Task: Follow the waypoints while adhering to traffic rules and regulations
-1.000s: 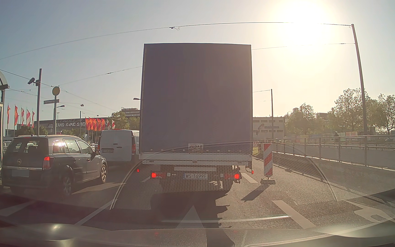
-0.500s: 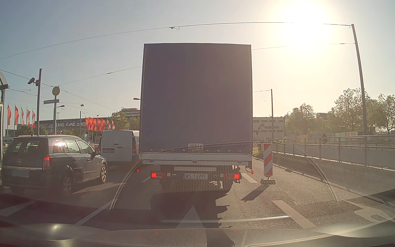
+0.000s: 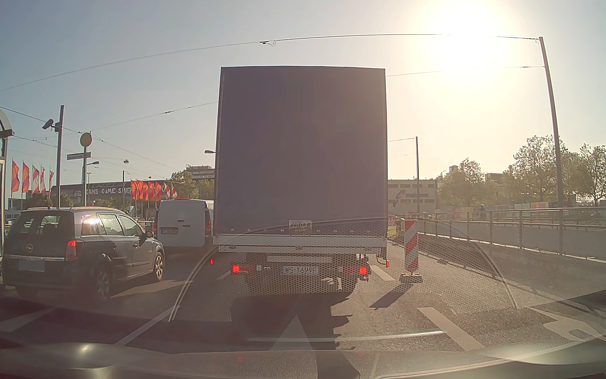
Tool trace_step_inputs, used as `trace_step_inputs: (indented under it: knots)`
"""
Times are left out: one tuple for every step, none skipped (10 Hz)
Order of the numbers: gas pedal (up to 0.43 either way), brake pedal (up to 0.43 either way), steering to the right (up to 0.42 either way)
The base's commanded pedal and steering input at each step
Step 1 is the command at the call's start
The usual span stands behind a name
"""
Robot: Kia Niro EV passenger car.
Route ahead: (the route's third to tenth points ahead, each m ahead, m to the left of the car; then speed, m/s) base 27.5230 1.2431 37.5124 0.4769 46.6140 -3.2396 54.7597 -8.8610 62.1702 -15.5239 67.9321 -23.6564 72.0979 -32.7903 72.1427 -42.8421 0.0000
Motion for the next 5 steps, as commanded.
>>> trace_step_inputs:
  knots:
    - [0.0, 0.0, 0.002]
    - [0.0, 0.0, 0.003]
    - [0.0, 0.0, 0.003]
    - [0.0, 0.0, 0.002]
    - [0.0, 0.0, 0.002]
